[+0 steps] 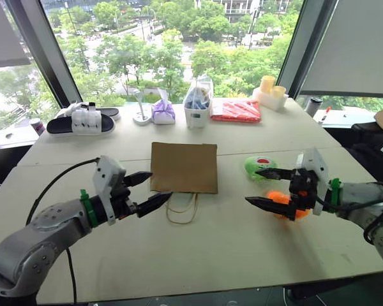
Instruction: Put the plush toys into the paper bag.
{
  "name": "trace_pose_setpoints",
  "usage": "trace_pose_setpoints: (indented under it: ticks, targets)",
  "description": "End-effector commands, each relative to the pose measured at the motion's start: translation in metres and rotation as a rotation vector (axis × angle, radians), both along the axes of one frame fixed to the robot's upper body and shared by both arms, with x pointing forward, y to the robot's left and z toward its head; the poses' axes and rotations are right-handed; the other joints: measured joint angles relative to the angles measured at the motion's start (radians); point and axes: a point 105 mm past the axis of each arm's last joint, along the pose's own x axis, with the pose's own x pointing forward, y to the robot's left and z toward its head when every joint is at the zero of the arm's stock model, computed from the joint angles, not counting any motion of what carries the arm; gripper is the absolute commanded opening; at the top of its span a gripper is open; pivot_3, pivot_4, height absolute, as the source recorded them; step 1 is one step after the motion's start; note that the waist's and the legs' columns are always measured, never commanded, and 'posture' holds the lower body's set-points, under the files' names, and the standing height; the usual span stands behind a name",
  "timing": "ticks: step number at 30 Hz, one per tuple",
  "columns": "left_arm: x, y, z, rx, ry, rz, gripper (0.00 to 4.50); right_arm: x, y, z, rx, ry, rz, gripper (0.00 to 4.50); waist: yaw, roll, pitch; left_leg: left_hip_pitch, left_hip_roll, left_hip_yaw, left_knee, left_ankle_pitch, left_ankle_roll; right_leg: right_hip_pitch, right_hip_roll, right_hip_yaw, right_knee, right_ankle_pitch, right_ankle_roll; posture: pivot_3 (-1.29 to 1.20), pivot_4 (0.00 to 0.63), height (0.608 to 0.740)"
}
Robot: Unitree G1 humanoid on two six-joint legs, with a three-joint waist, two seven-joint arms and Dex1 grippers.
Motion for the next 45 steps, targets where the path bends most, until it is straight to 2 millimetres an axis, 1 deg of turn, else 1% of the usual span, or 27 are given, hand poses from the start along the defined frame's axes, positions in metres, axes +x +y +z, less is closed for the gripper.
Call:
trace_pose_setpoints:
  ticks: [1, 14, 21, 25, 30, 34, 37, 40, 42, 45]
  targets:
    - [0.001, 0.008, -0.001, 0.055, -0.034, 0.025, 4.47, -0.002, -0.005, 0.012, -0.019, -0.054, 0.006, 4.49, 0.000, 0.000, 0.000, 0.000, 0.000, 0.000, 0.000, 0.000, 0.000, 0.000, 0.000, 0.000, 0.000, 0.000, 0.000, 0.00, 0.150, 0.740]
    - [-0.004, 0.005, -0.008, 0.069, -0.005, -0.012, 4.47, -0.001, -0.002, 0.010, -0.020, -0.058, 0.013, 4.49, 0.002, 0.000, 0.000, 0.000, 0.001, 0.000, 0.000, 0.000, 0.000, 0.000, 0.001, 0.000, 0.000, 0.000, 0.000, 0.00, 0.150, 0.740]
    - [-0.003, 0.006, -0.009, 0.069, 0.001, -0.016, 4.47, -0.001, 0.003, 0.010, 0.001, -0.048, 0.025, 4.49, 0.002, 0.000, 0.000, 0.000, 0.001, 0.000, 0.000, 0.000, 0.000, 0.000, 0.001, 0.000, 0.000, 0.000, 0.000, 0.00, 0.150, 0.740]
    - [-0.003, 0.005, -0.014, 0.114, -0.003, -0.043, 4.47, -0.001, 0.005, 0.009, 0.000, -0.049, 0.027, 4.49, 0.002, 0.000, 0.000, 0.000, 0.001, 0.000, 0.000, 0.000, 0.000, 0.000, 0.001, 0.000, 0.000, 0.000, 0.000, 0.00, 0.150, 0.740]
    - [0.002, 0.006, -0.028, 0.241, -0.068, -0.094, 4.47, -0.001, 0.010, 0.007, 0.006, -0.050, 0.029, 4.49, 0.002, 0.000, 0.000, 0.000, 0.001, 0.000, 0.000, 0.000, 0.000, 0.000, 0.001, 0.000, 0.000, -0.001, -0.001, 0.00, 0.150, 0.740]
    - [0.012, 0.010, -0.052, 0.423, -0.170, -0.172, 4.47, -0.003, 0.014, 0.004, 0.009, -0.051, 0.036, 4.49, 0.002, 0.000, 0.000, 0.001, 0.001, 0.001, 0.000, 0.000, 0.000, 0.000, 0.001, 0.000, 0.000, -0.001, -0.002, 0.00, 0.150, 0.740]
    - [0.023, 0.008, -0.062, 0.474, -0.221, -0.219, 4.47, -0.003, 0.016, 0.004, 0.015, -0.056, 0.036, 4.49, 0.004, 0.000, 0.000, 0.000, 0.001, 0.001, 0.000, 0.000, 0.000, 0.000, 0.001, 0.001, 0.000, -0.001, -0.002, 0.00, 0.150, 0.740]
    - [0.039, 0.002, -0.074, 0.510, -0.262, -0.254, 4.47, -0.003, 0.017, 0.003, 0.019, -0.065, 0.029, 4.49, 0.005, 0.000, 0.000, 0.000, 0.001, 0.000, 0.000, 0.000, 0.000, 0.000, 0.001, 0.000, -0.001, 0.000, 0.000, 0.00, 0.150, 0.740]
    - [0.048, -0.003, -0.078, 0.522, -0.296, -0.270, 4.47, -0.004, 0.019, 0.002, 0.021, -0.066, 0.028, 4.49, 0.003, 0.000, 0.000, 0.000, 0.000, 0.000, 0.000, 0.000, 0.000, 0.000, 0.001, 0.000, -0.001, 0.001, 0.001, 0.00, 0.150, 0.740]
    - [0.064, -0.017, -0.075, 0.487, -0.344, -0.279, 4.47, -0.009, 0.025, -0.002, 0.030, -0.061, 0.030, 4.49, 0.003, 0.000, 0.000, 0.000, 0.000, 0.000, 0.000, 0.000, 0.000, 0.000, 0.001, 0.000, -0.001, 0.001, 0.001, 0.00, 0.150, 0.740]
